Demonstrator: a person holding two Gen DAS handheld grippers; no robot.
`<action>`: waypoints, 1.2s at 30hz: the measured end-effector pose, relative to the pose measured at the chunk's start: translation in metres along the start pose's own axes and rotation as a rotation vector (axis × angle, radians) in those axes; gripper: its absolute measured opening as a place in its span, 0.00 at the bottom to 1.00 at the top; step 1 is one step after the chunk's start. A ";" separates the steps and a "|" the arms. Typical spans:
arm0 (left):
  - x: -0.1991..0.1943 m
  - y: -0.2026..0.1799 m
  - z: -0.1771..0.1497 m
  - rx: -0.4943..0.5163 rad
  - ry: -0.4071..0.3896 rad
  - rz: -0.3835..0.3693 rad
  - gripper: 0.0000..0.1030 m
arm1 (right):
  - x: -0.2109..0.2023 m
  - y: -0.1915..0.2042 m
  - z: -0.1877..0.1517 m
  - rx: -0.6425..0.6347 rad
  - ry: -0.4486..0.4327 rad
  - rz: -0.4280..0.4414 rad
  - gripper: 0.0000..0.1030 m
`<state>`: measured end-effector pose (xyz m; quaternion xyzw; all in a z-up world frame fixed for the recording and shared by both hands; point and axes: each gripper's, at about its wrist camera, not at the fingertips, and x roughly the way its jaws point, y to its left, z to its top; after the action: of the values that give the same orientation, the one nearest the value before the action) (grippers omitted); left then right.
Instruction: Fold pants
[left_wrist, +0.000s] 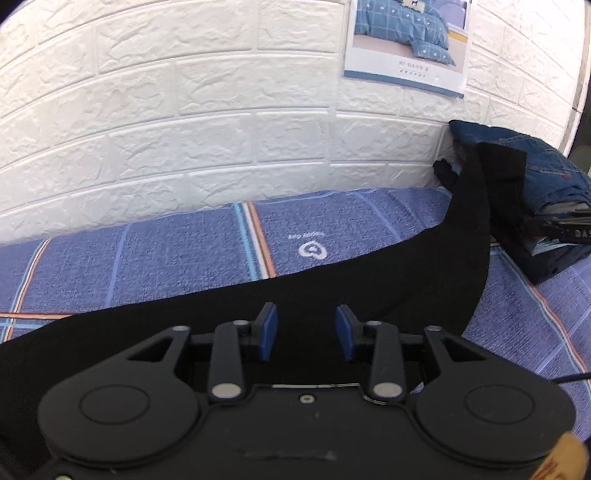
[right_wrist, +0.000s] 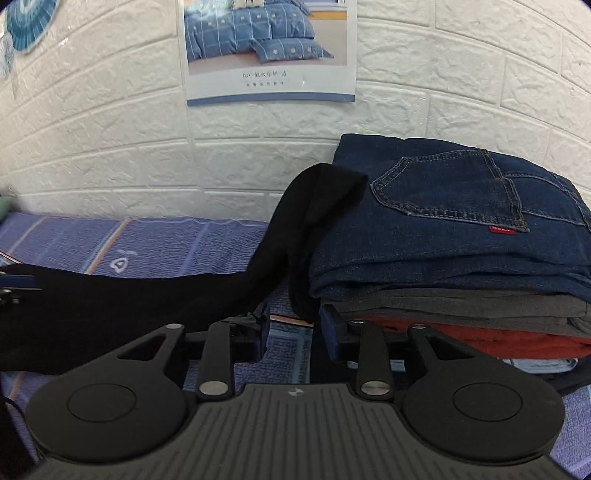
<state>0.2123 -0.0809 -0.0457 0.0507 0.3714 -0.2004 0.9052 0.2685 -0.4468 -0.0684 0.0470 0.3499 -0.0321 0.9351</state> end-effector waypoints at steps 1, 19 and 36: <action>0.001 0.002 -0.001 -0.004 0.006 0.006 0.35 | 0.004 0.002 0.002 -0.008 -0.002 -0.007 0.56; 0.019 0.020 -0.001 -0.066 0.040 0.069 0.35 | -0.059 -0.030 0.050 0.019 -0.122 0.019 0.00; 0.025 0.007 -0.002 -0.024 0.029 0.067 0.52 | 0.003 0.004 0.008 -0.105 0.005 0.071 0.60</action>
<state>0.2300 -0.0820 -0.0651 0.0554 0.3847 -0.1646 0.9066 0.2761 -0.4440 -0.0636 0.0104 0.3516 0.0198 0.9359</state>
